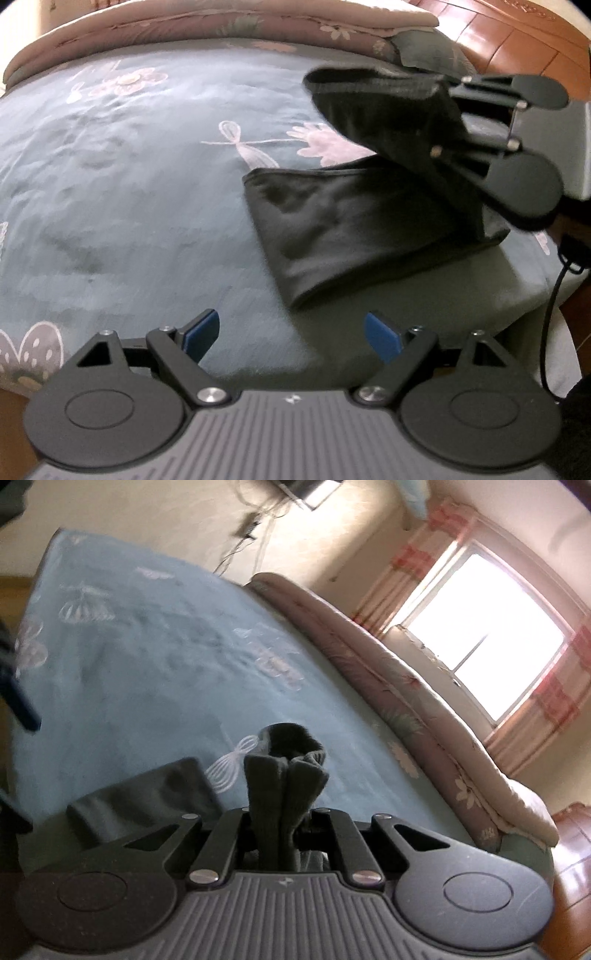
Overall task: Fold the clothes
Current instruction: 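Carry the waistband over the folded leg and lay it down with the right gripper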
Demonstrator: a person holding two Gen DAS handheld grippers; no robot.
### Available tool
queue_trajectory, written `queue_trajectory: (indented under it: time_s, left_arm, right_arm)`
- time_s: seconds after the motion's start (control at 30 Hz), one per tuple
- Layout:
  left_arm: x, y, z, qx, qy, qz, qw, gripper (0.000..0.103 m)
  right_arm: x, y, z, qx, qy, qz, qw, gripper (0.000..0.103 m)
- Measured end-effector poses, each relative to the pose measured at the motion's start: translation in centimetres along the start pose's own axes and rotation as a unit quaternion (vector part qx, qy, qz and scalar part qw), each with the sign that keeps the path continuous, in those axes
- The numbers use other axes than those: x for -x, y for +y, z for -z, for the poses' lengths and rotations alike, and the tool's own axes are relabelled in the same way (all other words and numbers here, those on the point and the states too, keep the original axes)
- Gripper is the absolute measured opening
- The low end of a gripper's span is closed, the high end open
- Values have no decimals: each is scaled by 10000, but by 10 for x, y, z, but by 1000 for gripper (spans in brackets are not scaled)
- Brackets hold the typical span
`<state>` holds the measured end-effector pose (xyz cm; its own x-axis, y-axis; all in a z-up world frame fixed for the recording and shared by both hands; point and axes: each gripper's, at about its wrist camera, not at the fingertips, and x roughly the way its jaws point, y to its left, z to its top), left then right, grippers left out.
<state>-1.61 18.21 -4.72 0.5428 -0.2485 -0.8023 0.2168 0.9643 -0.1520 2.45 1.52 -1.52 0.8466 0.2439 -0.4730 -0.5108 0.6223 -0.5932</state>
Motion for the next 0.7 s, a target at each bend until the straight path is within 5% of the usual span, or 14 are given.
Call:
queue_trajectory:
  time_s: [0.7]
  left_arm:
    - [3, 8, 4, 161, -25, -115, 9998, 86]
  right_arm:
    - [-17, 39, 3, 458, 141, -341, 9983, 10]
